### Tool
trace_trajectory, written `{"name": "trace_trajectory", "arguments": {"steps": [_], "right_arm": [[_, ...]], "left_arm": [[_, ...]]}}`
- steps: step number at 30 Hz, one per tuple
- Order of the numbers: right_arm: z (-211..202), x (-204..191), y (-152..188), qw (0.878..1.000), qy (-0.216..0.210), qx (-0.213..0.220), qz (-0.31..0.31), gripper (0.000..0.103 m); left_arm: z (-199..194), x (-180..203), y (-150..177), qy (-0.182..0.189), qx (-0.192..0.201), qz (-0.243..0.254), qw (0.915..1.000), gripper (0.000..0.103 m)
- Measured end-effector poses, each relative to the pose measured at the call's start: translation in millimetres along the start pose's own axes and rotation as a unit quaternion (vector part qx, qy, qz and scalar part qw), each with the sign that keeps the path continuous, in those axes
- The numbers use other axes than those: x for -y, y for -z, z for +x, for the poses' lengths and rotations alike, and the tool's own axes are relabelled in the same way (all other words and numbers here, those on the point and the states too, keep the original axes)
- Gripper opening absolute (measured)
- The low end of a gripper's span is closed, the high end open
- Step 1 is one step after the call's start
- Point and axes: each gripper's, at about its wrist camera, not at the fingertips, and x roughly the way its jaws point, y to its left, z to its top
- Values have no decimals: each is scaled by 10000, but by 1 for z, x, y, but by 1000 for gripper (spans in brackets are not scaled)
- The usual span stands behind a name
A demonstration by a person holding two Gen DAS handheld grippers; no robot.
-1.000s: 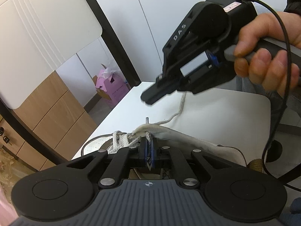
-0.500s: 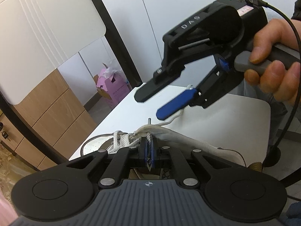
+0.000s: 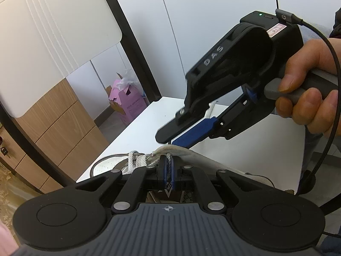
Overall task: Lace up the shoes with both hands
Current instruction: 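Pull the lace strand with the right gripper while the left gripper opens and releases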
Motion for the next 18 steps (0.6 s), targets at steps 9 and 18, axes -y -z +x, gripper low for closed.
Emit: {"name": "trace_trajectory", "arguments": {"steps": [9, 18], "right_arm": [[4, 2, 0, 9999, -90, 2, 129, 3], [-2, -2, 7, 9997, 48, 248, -38, 3]], "left_arm": [[-3, 3, -6, -153, -40, -176, 9997, 22], [-42, -12, -2, -656, 320, -1525, 9856, 43]]}}
